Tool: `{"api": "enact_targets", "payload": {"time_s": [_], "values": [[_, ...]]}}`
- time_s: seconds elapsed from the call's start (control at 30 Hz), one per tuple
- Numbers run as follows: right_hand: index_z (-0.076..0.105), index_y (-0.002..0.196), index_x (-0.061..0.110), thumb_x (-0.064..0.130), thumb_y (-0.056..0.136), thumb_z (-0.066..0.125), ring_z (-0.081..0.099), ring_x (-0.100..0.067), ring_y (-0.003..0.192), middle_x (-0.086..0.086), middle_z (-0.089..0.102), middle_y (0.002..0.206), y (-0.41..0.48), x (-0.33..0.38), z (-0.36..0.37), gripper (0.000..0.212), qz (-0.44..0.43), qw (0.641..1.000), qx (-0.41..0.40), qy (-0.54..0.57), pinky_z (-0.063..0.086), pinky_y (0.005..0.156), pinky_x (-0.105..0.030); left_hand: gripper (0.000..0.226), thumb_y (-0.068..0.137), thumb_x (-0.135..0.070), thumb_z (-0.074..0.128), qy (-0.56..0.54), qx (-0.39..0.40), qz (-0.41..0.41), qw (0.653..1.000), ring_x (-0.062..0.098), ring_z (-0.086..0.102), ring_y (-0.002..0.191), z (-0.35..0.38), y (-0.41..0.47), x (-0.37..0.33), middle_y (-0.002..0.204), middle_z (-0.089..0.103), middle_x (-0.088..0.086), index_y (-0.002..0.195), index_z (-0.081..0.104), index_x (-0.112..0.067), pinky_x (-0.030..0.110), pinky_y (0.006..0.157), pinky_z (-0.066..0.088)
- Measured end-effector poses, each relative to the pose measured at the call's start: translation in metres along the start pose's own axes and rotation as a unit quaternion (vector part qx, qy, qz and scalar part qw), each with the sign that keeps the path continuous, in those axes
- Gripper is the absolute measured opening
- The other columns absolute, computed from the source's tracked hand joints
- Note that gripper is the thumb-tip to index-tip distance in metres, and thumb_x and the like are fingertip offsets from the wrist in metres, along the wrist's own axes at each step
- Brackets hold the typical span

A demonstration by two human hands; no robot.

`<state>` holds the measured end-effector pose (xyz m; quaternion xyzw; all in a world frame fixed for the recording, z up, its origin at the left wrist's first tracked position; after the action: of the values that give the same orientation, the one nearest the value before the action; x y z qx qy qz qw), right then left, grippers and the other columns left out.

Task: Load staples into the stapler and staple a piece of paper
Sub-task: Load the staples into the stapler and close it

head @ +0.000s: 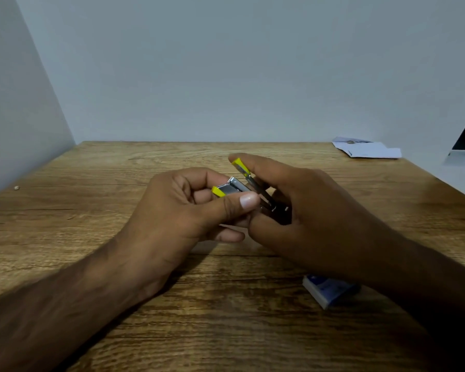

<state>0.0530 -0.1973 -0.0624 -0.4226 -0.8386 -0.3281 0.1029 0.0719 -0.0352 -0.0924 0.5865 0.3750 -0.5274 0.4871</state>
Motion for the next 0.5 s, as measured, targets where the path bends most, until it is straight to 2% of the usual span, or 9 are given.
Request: {"api": "enact_targets", "payload": {"time_s": [0.07,0.17,0.27,0.33,0.43,0.5], "values": [[0.061,0.118,0.012,0.021,0.084,0.059,0.066,-0.019,0.068,-0.005,0.073,0.085,0.000,-0.001,0.000,0.035,-0.006,1.000,0.009,-0.003,0.052,0.059,-0.041,0.030,0.071,-0.019,0.083,0.003,0.009,0.001,1.000,0.021,0.079,0.069,0.001,-0.001,0.000,0.084,0.081,0.018,0.094,0.076,-0.002,0.024,0.056,0.060],[0.063,0.118,0.016,0.019,0.082,0.059,0.065,-0.015,0.079,-0.001,0.073,0.092,0.000,-0.003,-0.001,0.036,-0.008,0.999,0.033,-0.001,0.052,0.066,-0.040,0.031,0.070,-0.018,0.083,0.011,0.020,0.004,1.000,0.026,0.079,0.069,0.002,-0.002,0.000,0.083,0.080,0.019,0.096,0.075,-0.001,0.030,0.057,0.062],[0.065,0.113,0.025,0.023,0.084,0.059,0.056,-0.007,0.093,0.005,0.065,0.089,0.001,-0.004,-0.002,0.030,-0.008,0.998,0.064,0.004,0.048,0.072,-0.025,0.038,0.068,-0.019,0.084,0.037,0.029,0.013,0.999,0.031,0.076,0.069,0.005,-0.002,0.000,0.088,0.079,0.021,0.099,0.071,0.000,0.033,0.054,0.061],[0.067,0.109,0.029,0.016,0.085,0.063,0.052,-0.006,0.094,0.004,0.059,0.086,0.002,-0.008,-0.005,0.028,-0.003,0.998,0.069,-0.005,0.047,0.071,-0.023,0.049,0.065,-0.020,0.085,0.049,0.026,0.025,0.998,0.031,0.074,0.065,0.006,-0.001,0.000,0.088,0.079,0.019,0.105,0.064,-0.002,0.035,0.051,0.059],[0.069,0.115,0.035,0.017,0.084,0.070,0.060,-0.009,0.089,0.004,0.061,0.092,0.002,-0.013,-0.013,0.036,0.012,0.998,0.055,-0.025,0.053,0.073,-0.032,0.067,0.059,-0.021,0.088,0.070,0.010,0.040,0.997,0.029,0.071,0.056,0.004,0.001,0.000,0.081,0.077,0.016,0.113,0.050,-0.014,0.034,0.047,0.056],[0.070,0.121,0.036,0.020,0.081,0.076,0.065,-0.007,0.086,0.009,0.068,0.096,0.002,-0.014,-0.016,0.044,0.025,0.998,0.052,-0.025,0.055,0.070,-0.024,0.070,0.058,-0.020,0.096,0.120,0.002,0.061,0.991,0.030,0.068,0.055,0.000,0.003,-0.001,0.075,0.073,0.010,0.113,0.051,-0.022,0.035,0.050,0.055]]}}
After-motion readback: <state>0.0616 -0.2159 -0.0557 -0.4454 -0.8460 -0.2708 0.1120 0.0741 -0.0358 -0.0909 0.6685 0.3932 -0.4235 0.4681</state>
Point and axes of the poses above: each hand's wrist, its own y-axis towards the middle knuckle, its own z-axis out of the palm, x = y × z, the point moved 3 cm from there along y, towards the middle knuckle
